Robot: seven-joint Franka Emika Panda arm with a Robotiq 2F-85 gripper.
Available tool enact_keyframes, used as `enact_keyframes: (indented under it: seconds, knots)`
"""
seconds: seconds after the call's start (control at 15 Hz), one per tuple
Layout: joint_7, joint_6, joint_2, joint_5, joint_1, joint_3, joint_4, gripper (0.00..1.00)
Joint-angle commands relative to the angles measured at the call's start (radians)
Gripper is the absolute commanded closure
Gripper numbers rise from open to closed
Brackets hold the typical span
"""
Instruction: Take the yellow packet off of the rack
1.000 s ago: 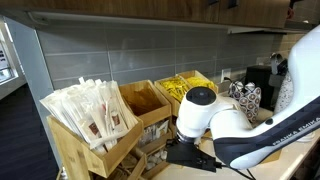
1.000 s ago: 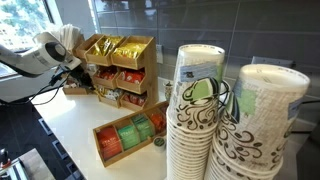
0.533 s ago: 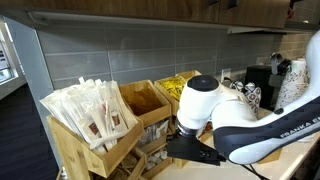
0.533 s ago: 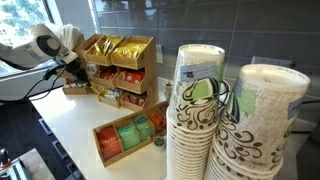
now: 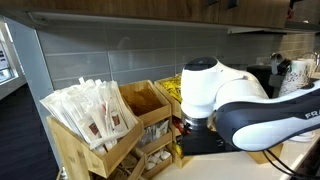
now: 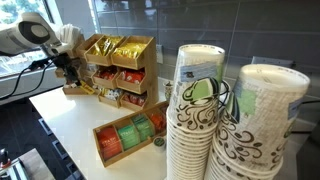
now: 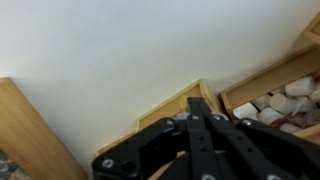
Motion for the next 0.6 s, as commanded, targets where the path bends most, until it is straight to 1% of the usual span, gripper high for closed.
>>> enact_keyframes:
  seconds: [0.0, 0.07, 0.2, 0.53]
  knots:
    - [-0.162, -0.177, -0.037, 0.054, 0.015, -0.016, 0.011, 1.0]
    - [-0.199, -0.227, -0.036, 0.039, 0.009, -0.013, 0.016, 1.0]
    - [-0.262, -0.286, -0.029, 0.026, 0.003, -0.012, 0.014, 1.0]
    - [-0.367, -0.26, 0.016, -0.015, -0.016, -0.016, -0.027, 1.0]
